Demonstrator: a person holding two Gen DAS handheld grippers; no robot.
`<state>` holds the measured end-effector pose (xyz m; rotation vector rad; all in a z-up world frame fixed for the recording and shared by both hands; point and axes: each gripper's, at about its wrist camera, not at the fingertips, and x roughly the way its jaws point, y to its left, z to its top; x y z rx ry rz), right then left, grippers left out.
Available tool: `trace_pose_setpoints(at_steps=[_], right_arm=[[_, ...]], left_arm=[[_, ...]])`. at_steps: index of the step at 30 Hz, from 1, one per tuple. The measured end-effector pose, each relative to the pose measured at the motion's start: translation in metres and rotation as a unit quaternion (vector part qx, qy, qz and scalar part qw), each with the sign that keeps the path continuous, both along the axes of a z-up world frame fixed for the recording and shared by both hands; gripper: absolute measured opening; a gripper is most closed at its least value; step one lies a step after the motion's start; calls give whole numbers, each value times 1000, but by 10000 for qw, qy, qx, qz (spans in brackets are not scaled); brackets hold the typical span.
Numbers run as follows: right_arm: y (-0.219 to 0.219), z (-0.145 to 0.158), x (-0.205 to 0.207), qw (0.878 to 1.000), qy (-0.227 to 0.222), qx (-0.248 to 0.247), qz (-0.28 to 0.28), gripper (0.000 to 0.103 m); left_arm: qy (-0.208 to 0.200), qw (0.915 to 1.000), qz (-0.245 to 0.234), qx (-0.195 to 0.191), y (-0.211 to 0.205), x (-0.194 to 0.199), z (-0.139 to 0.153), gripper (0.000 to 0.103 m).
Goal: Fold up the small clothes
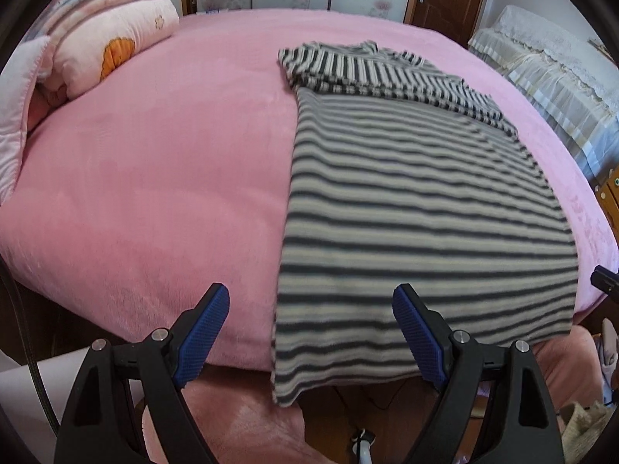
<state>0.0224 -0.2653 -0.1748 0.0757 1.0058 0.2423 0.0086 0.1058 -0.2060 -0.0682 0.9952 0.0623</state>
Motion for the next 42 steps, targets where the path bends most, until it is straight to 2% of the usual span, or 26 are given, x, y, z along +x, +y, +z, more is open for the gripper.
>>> trace_pose_setpoints(at_steps=[7,13,23,24,26,28,34,36,37,38,39,40,41,42], right_arm=[[-16,-40,-10,9982,595,83,-51,45],[-28,-52,-17,9964,818,193,-96,45],[-27,-68,-7,9943,1009,343,62,45],[-27,-69,-6,9940,1029,363,77,45],[-25,-72,-5,9935,1063,404,104,45],[-24,-74,-4,9931,1077,443,124,45],[-27,-78,-2,9923,1094,560,123,45],[-28,-78,-1,9919,1106,613,114,45],[-28,-78,-2,9919,1101,616,122,45],[-27,-77,-2,9921,1093,603,135,45],[-27,-77,-2,9922,1089,592,152,41],[-26,-77,-2,9916,1108,626,213,23],[-24,-78,-2,9908,1153,658,279,12],[-23,-79,-2,9901,1190,669,329,6]], left_arm=[[266,9995,-165,-66,13,-11,-19,85],[556,9971,-194,-478,30,-14,-38,85],[778,9934,-251,-808,45,-14,-63,74],[785,9927,-284,-867,46,-14,-65,72],[854,9908,-357,-990,47,-14,-71,60],[891,9893,-455,-1058,46,-14,-75,56],[928,9875,-611,-1120,43,-12,-80,50],[919,9869,-626,-1172,41,-10,-81,39],[943,9861,-638,-1212,40,-8,-82,28],[964,9857,-641,-1222,40,-8,-81,23],[990,9859,-638,-1189,38,-7,-81,20],[1000,9857,-656,-1189,37,-7,-81,14],[1027,9846,-704,-1224,35,-7,-81,9],[1072,9835,-761,-1238,32,-6,-80,9]])
